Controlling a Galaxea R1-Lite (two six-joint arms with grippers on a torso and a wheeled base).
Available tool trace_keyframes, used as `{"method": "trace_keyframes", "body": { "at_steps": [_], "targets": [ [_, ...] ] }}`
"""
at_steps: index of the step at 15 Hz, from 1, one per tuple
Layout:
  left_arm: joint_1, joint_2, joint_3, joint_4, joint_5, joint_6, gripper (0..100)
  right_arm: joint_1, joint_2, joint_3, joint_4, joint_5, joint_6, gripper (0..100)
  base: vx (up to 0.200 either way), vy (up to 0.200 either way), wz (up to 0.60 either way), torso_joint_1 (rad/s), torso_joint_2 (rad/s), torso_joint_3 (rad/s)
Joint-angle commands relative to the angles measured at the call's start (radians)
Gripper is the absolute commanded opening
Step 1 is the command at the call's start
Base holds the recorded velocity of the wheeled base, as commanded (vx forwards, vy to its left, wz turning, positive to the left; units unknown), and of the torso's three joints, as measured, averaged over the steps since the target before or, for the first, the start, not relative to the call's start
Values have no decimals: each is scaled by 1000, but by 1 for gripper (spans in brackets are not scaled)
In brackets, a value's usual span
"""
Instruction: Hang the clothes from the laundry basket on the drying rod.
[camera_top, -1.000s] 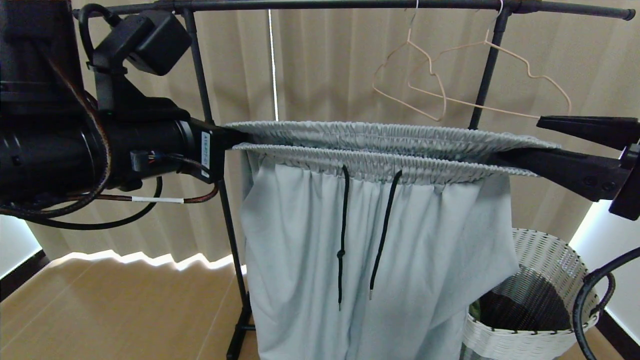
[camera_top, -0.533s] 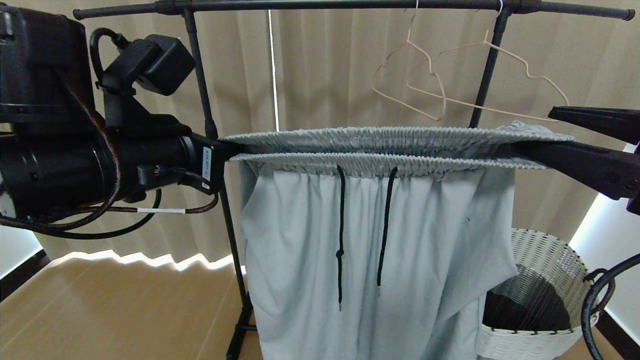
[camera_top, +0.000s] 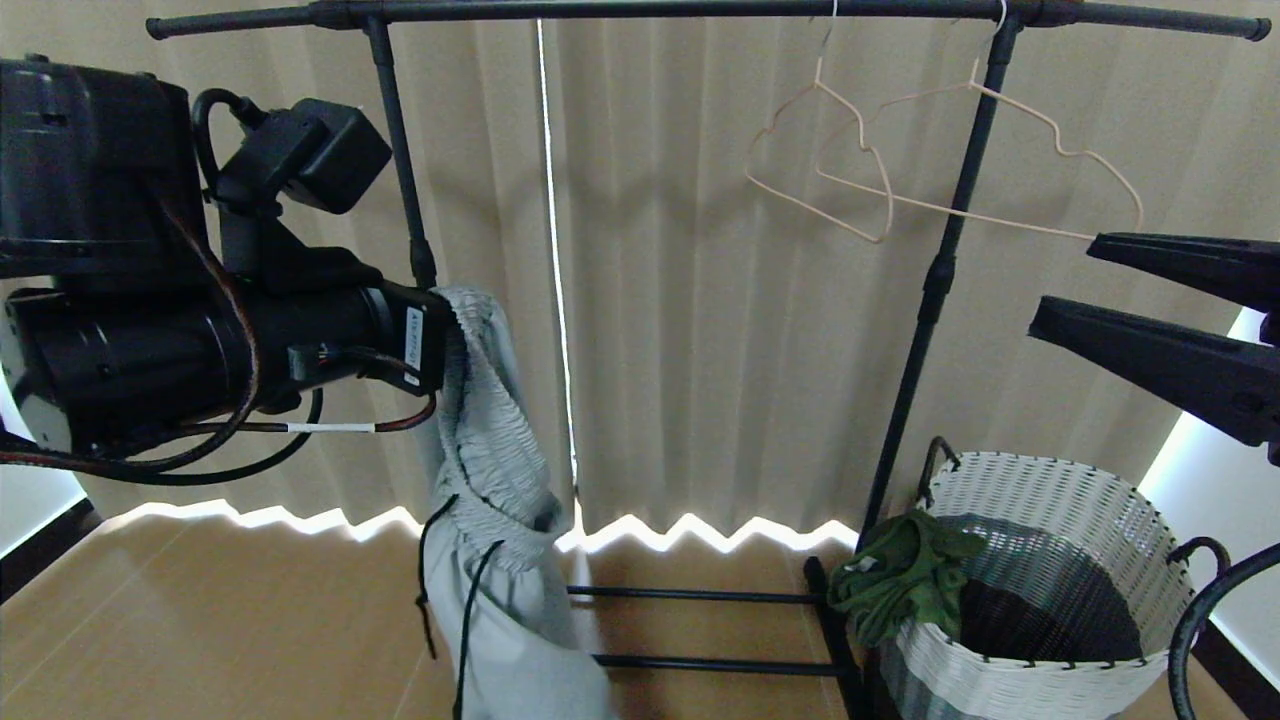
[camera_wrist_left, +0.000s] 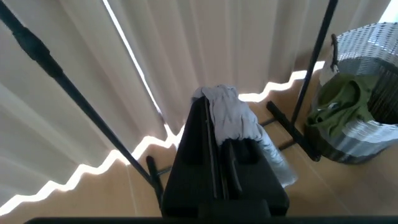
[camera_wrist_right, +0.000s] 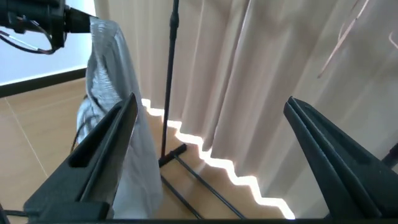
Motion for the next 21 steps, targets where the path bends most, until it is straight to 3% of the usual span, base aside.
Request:
{"method": "trace_keyframes", "body": {
  "at_steps": [1,4,9,13,18,21],
  "targets": [
    [2,3,2,-2,-1,0,0,-19,5,0,8,-3,-5,100,0,0,0,0,0,0],
    [49,-71,42,1,3,49,0,-212,4,23,65,-63,-109,100,0,0,0,0,0,0],
    [71,-224,152,3,-2,70,0,-315,-15,64,107,-198,-141,100,0,0,0,0,0,0],
    [74,-313,229,3,-4,70,0,-407,-13,130,25,-215,-227,100,0,0,0,0,0,0],
    [161,-323,264,-2,-7,70,0,-445,-13,185,-21,-218,-242,100,0,0,0,0,0,0],
    [172,-323,266,-2,-8,70,0,-451,-13,192,-21,-248,-299,100,0,0,0,0,0,0]
  ]
}}
